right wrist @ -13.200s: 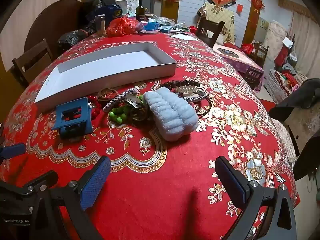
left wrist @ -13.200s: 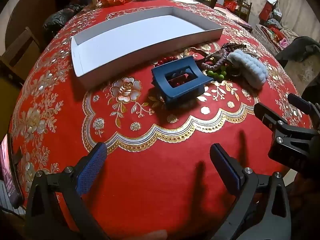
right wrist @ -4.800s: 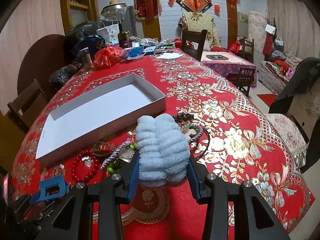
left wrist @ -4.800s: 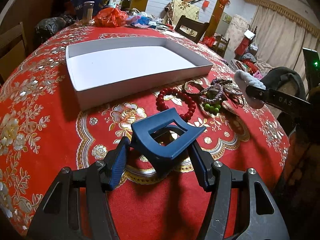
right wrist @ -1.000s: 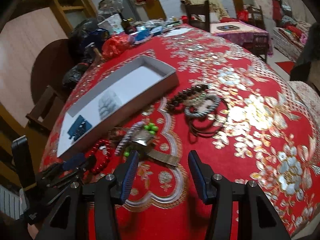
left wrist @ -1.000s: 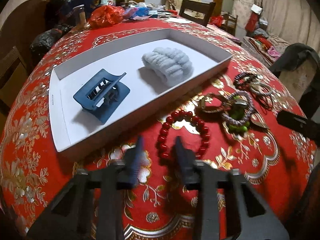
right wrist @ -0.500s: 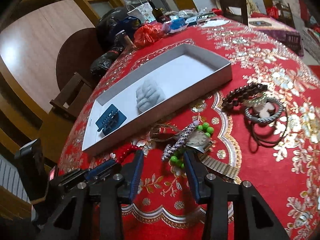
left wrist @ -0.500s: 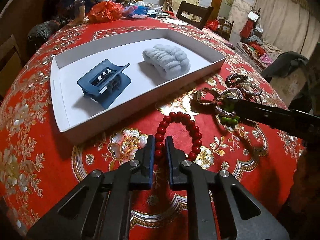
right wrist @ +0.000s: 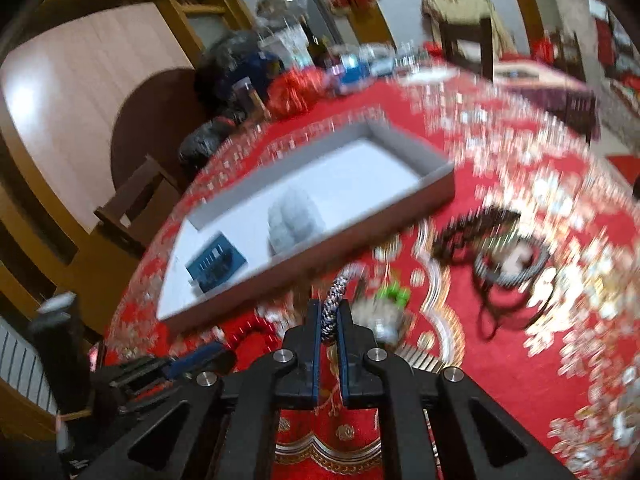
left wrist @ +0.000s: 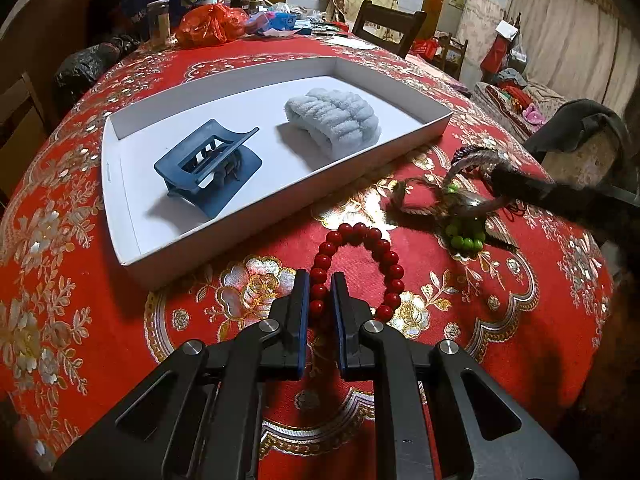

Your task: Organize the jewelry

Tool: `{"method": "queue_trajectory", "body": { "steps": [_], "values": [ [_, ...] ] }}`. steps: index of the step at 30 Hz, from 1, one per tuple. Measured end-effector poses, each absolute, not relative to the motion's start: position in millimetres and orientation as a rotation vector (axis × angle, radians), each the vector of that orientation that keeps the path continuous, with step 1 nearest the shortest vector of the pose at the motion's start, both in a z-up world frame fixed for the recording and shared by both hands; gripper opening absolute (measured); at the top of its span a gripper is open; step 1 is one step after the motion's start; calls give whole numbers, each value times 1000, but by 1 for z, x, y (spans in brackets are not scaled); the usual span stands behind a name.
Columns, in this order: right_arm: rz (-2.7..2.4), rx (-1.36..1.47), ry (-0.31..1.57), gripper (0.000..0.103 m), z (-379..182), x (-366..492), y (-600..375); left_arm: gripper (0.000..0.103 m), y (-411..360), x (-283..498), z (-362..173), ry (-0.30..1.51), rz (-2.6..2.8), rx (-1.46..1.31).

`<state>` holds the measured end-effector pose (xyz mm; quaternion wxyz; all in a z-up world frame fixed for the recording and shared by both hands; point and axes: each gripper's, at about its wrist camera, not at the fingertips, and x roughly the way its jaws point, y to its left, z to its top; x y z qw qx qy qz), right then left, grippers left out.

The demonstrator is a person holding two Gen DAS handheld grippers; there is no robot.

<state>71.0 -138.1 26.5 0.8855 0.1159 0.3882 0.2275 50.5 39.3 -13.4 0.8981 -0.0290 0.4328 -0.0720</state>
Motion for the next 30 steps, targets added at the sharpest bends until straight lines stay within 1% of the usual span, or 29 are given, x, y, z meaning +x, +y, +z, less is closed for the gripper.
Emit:
{"method": "queue_trajectory", "body": {
  "steps": [5,16,20,26,30],
  "values": [
    [523,335,738,6,48,67,-156,11,39,50,-13,896,-147,-57],
    [609,483,695,6,69,61,-185,11,40,50,-13,897,-146,-55],
    [589,549,697,6,65,64,-199,11,39,50,-13,897,-147,-56],
    [619,530,660,6,80,60,-199,11,39,50,-12,897,-146,-54],
    [602,493,656,6,79,58,-196,11,39,50,-12,897,-145,-52]
  ]
}}
